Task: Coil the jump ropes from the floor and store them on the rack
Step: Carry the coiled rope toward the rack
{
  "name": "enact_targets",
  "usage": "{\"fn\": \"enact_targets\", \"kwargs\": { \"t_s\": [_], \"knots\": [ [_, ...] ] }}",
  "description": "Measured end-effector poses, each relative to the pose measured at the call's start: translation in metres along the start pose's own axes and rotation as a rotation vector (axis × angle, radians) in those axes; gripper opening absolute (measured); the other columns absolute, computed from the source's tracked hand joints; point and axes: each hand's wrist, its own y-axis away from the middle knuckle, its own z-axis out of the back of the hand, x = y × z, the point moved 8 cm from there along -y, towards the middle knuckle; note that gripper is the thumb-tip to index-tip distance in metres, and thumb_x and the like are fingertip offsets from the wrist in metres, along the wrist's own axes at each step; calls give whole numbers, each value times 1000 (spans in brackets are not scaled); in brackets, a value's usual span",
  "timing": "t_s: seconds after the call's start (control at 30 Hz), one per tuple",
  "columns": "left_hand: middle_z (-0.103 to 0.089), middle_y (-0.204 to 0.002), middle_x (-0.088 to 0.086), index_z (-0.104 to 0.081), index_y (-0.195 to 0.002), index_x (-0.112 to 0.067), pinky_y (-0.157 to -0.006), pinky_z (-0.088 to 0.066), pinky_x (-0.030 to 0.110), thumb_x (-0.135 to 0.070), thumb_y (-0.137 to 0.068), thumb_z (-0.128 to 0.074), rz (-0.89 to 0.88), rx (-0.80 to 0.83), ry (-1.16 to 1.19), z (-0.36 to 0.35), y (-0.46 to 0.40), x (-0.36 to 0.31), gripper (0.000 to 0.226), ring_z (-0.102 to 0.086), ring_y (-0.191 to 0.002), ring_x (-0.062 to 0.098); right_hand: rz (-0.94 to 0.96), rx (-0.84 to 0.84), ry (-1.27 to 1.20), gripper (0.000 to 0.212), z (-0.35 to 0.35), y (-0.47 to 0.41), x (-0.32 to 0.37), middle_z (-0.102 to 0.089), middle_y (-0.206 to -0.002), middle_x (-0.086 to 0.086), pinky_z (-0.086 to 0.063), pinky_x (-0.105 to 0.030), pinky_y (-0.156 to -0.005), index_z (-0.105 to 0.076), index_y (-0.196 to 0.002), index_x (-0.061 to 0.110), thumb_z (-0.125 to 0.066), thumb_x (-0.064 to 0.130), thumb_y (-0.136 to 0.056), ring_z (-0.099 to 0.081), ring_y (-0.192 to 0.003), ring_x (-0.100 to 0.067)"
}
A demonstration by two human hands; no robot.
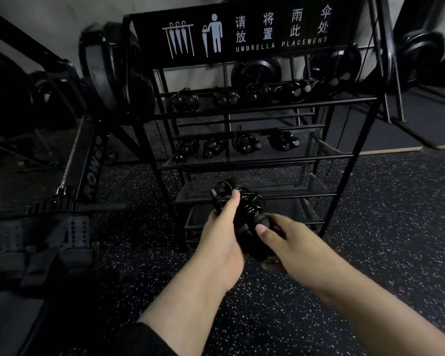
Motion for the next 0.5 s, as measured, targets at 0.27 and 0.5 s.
{"fn": "enact_targets", "kwargs": {
  "t_s": [0.27, 0.5],
  "knots": [
    [-60, -144, 6, -42, -152, -27, -112, -44, 51, -76, -80, -63, -58, 81, -167, -9, -20, -12, 90, -60, -130, 24, -152, -115, -556, 24, 15, -11, -18, -78, -102, -16, -60, -50, -88, -72, -111, 8, -54, 22, -105, -73, -98, -42],
    [-73, -115, 6, -57, -133, -19, -96, -57, 46, -39, -103, -57, -205, -94, -373, 10, -64, -48, 37, -71, -105, 19, -161, -356, -528, 18, 92, -49, -31, -74, -109, -17, -62, -43, -81, -61, -111, 9, -59, 25, -103, -77, -91, -30]
  ]
}}
